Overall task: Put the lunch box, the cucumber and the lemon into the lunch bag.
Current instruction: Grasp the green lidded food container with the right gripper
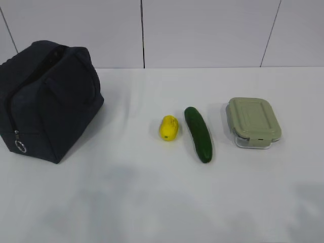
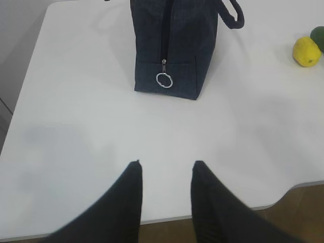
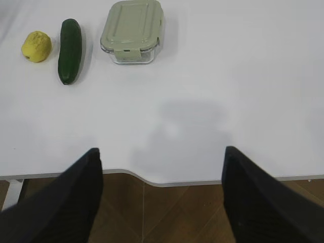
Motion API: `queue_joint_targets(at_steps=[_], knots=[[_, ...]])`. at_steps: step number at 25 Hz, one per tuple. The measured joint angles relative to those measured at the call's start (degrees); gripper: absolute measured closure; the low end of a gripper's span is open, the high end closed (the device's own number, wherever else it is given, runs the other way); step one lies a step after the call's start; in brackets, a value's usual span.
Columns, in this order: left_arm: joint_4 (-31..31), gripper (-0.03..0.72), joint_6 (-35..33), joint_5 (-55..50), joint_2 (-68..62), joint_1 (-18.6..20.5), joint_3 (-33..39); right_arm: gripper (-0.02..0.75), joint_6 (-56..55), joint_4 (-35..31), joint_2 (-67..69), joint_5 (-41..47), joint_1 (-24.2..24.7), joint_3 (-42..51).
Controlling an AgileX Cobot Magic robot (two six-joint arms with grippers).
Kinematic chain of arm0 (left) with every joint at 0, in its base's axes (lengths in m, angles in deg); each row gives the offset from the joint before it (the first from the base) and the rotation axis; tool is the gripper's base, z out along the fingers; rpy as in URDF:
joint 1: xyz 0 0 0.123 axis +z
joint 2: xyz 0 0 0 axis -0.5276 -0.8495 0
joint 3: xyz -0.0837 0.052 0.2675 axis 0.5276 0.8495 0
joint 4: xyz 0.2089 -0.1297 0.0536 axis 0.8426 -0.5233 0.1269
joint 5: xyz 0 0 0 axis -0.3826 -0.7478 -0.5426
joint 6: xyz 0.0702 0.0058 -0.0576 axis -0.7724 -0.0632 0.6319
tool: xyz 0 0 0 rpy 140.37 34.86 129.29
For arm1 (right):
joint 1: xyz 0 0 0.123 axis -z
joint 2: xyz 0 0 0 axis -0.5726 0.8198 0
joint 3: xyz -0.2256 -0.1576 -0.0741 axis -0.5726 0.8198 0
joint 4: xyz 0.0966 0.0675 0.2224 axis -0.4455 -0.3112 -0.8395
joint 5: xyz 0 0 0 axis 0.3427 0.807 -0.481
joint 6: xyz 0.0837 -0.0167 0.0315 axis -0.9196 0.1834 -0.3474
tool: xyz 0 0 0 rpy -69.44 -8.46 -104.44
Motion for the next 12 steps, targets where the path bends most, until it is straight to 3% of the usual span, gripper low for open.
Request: queue_joint_targets(at_steps=[12], knots=[[0.0,0.453,0.0,0.0,0.0,0.0,0.0,0.191,0.0,0.0,0.0,0.0,0.0,0.0]])
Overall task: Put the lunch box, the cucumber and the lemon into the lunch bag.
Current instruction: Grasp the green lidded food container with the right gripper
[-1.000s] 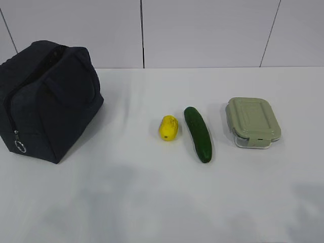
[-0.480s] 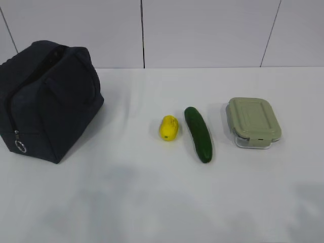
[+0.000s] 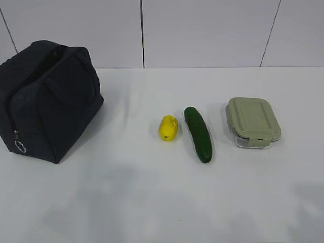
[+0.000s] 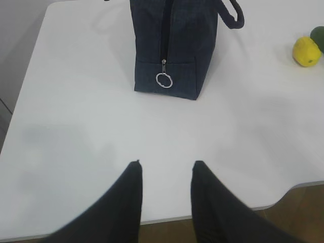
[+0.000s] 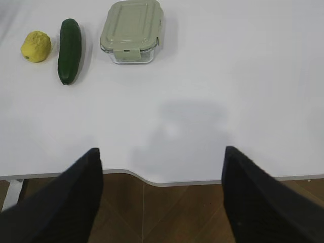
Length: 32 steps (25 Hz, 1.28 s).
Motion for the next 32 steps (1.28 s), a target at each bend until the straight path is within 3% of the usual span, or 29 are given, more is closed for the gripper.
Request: queue_joint_targets(at_steps=[12,22,27,32], knots=[[-1.0,0.453,0.0,0.0,0.0,0.0,0.0,0.191,0.0,-0.4,0.0,0.0,0.0,0.0],[-1.9,0.453,0.0,0.0,0.0,0.0,0.0,0.234,0.0,-6.7,6.2,-2.3,0.0,-0.5],[-2.1,0.453,0.0,0.0,0.0,0.0,0.0,0.240,0.7,-16.8,17.0,-8.7,0.0,-0.5],[-3.1,0.453,0.0,0.0,0.0,-0.2,0.0,0.240,11.0,-31.3,32.9,-14.4,0.0,-0.5]])
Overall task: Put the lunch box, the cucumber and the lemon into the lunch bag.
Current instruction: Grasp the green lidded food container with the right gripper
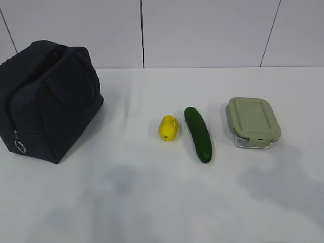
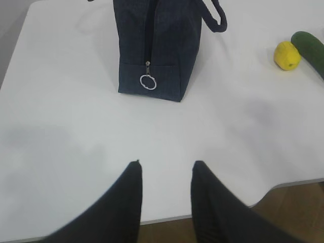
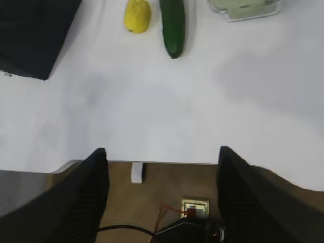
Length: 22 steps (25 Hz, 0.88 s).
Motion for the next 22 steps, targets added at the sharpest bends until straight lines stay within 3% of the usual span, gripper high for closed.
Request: queue_joint_targets(at_steps=[6,9,17,22], knots=[[-0.1,0.453,0.0,0.0,0.0,0.0,0.0,0.240,24.6,-24.7,16.5,-2.4,0.0,-0.1],[-0.1,0.453,0.0,0.0,0.0,0.0,0.0,0.240,32.7,-31.1,24.3,-1.5,0.0,-1.9],[-0.1,0.453,0.0,0.0,0.0,0.0,0.0,0.241,39.7,-34.8,41.2,2.3,0.0,-10.8],[-0.1,0.453,0.0,0.0,0.0,0.0,0.0,0.241,40.7,-35.1,46.6,6.2,3.9,-15.0]])
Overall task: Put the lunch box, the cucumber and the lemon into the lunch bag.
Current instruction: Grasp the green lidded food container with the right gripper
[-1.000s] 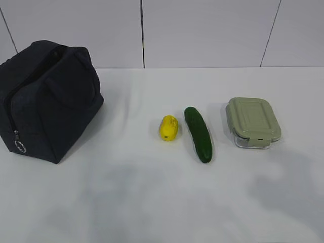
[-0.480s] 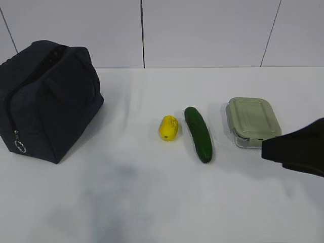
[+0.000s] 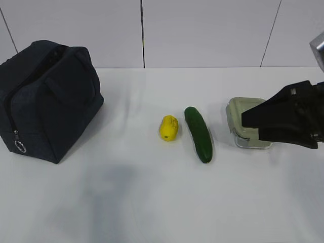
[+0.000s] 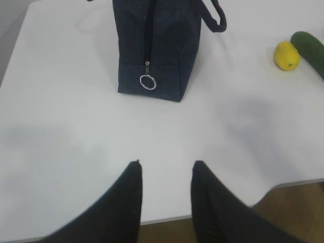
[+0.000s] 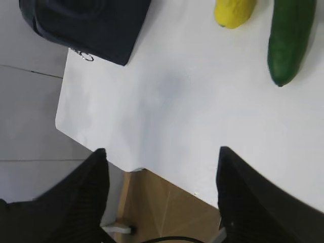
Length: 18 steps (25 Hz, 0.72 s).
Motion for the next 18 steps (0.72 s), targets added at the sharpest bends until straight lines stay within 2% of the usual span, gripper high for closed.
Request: queue_joint_targets(at_steps=[5,8,18], knots=[[0.0,0.453,0.0,0.0,0.0,0.0,0.0,0.241,1.5,0.0,2.8,2.2,8.5,-1.1],[0.0,0.453,0.0,0.1,0.0,0.0,0.0,0.241,3.1,0.0,5.4,2.7,11.8,-2.3],[0.0,0.453,0.0,0.1,0.0,0.0,0.0,0.241,7.1,2.2,18.6,8.0,14.1,-12.9]])
